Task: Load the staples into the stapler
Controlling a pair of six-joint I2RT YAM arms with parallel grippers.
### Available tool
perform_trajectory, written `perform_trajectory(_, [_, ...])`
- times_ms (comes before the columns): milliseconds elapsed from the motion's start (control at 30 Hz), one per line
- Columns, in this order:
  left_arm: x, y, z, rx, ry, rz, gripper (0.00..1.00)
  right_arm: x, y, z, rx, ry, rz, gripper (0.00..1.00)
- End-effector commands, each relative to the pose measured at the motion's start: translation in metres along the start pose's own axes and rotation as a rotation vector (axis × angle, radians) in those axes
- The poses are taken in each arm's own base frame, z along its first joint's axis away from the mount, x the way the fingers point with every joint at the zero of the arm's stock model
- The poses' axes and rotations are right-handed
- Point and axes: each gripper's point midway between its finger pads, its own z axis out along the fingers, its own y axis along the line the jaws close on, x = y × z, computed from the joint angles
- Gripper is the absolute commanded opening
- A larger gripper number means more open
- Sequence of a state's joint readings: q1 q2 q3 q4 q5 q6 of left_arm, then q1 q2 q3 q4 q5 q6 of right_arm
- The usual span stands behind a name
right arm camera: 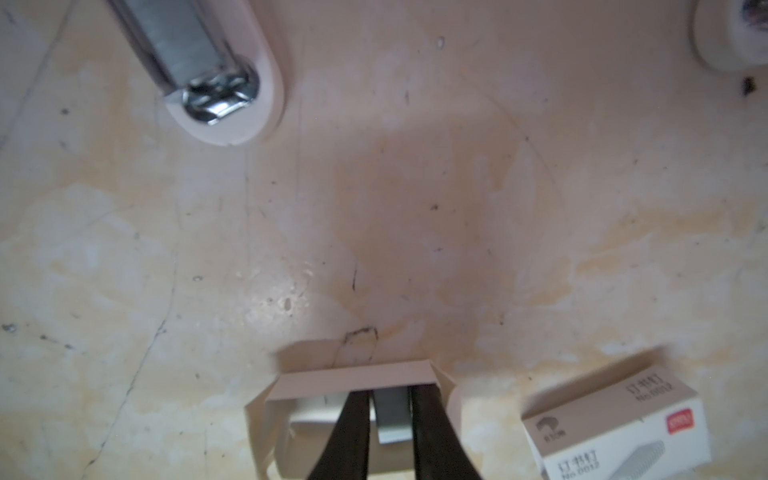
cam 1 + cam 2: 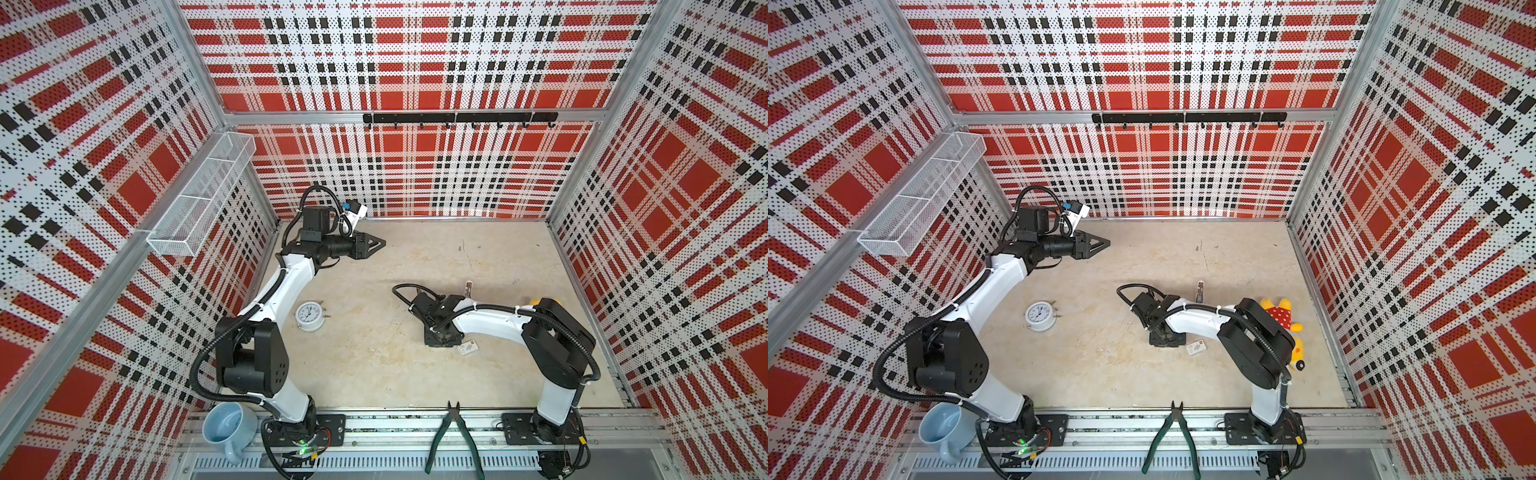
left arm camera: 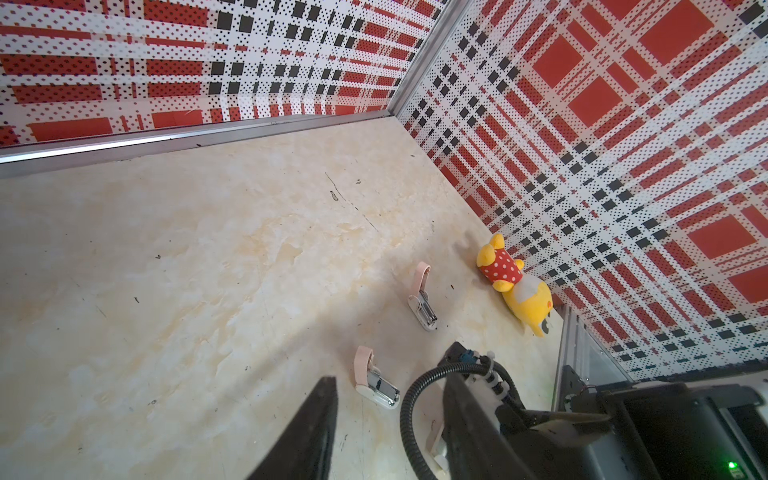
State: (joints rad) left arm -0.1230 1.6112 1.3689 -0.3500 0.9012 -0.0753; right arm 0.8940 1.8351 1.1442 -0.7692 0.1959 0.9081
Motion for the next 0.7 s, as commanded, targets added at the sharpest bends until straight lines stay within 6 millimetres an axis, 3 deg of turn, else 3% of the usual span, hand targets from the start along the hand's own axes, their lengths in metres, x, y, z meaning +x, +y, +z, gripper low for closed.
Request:
perform_trajectory(0, [-0.005, -0.004, -0.006, -0.004, -0.022, 0.015, 0.46, -0.006, -0.001, 0.001, 0.009, -0.019, 0.005, 0.2])
perform_trajectory(167, [-0.005, -0.005, -0.006, -0.006, -0.024, 0.019, 0.45, -0.007, -0.001, 0.003, 0.006, -0.023, -0.002, 0.13])
perform_trajectory(667, [-0.008, -0.005, -0.012, -0.026, -0.016, 0.035, 0.45, -0.016, 0.005, -0.011, -0.039, -0.071, -0.046, 0.12])
